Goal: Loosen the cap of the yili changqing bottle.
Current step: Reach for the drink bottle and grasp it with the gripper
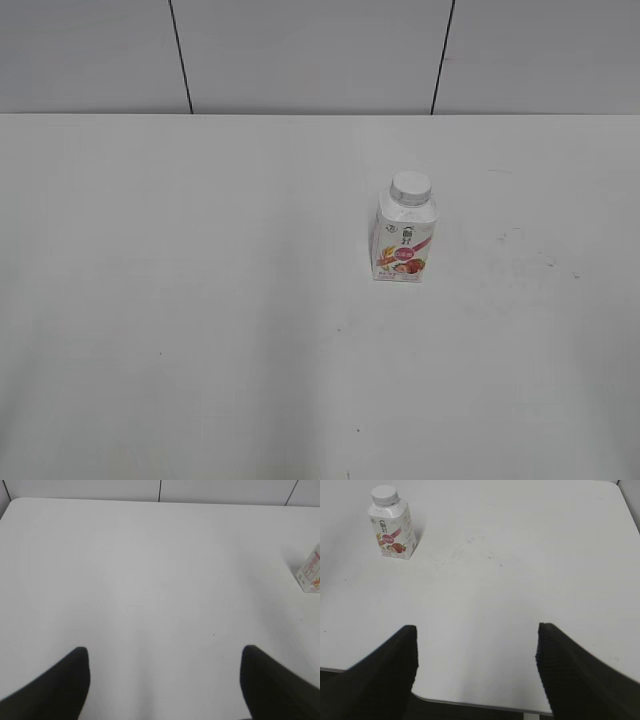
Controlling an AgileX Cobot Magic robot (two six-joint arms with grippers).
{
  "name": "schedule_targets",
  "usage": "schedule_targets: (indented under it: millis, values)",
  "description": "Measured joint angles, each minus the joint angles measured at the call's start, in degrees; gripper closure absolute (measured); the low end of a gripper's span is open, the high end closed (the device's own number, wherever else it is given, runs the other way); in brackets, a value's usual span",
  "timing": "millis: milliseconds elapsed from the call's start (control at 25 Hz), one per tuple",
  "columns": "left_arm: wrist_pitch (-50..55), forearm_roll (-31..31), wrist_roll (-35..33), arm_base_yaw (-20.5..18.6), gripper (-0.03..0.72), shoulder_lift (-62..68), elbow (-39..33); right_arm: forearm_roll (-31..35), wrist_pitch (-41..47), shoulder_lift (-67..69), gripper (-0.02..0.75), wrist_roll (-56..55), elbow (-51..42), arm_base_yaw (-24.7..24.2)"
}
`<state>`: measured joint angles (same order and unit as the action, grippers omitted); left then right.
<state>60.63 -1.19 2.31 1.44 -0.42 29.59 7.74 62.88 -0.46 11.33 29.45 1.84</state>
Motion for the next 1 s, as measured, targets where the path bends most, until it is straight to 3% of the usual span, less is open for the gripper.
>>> schedule_targets:
  millis: [1000]
  values:
    - [-0.1,0.0,0.0,0.0,0.126,0.0,0.0,0.0,0.0,0.0,0.158,0.0,0.0,0.0]
